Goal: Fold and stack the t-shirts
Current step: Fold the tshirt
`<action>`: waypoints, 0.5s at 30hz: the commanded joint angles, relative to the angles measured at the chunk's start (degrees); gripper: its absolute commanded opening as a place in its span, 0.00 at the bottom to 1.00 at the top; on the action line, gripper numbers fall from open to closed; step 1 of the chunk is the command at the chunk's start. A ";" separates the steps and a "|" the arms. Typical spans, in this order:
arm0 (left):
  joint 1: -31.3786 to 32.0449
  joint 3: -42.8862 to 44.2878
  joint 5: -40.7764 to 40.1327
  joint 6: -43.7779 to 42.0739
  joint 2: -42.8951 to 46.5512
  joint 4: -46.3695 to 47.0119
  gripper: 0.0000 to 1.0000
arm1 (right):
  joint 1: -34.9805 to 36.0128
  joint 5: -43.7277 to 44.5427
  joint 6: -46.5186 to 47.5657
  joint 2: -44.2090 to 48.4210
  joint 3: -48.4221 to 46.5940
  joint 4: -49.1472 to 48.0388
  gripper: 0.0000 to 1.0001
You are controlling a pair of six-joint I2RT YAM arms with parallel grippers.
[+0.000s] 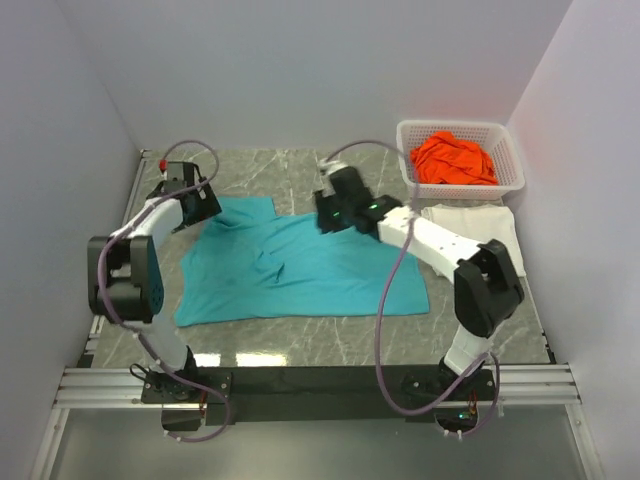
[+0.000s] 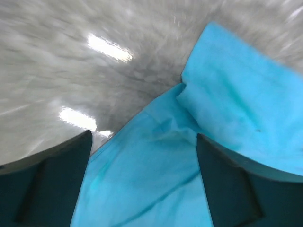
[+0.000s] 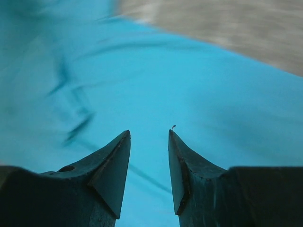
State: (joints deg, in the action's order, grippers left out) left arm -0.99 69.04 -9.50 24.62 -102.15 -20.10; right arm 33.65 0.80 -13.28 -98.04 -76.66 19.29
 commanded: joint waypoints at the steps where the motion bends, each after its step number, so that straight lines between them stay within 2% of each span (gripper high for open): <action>1: -0.06 -0.30 -6.30 3.23 10.89 -2.83 0.99 | 10.16 -5.01 2.89 -3.99 -3.57 -0.84 0.45; 8: -0.41 -8.64 -14.57 6.22 23.74 -5.74 1.00 | 24.51 -4.49 9.14 -16.28 -13.94 1.45 0.47; 15: -0.59 -18.05 -18.62 7.46 34.11 -5.13 0.99 | 31.30 -2.56 14.68 -24.74 -19.84 3.83 0.47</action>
State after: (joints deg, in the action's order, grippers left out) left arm -1.37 52.88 -24.03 30.72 -71.75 -24.93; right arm 63.57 -3.51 -2.55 -121.51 -93.54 21.67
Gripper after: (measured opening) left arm 0.994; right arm 0.468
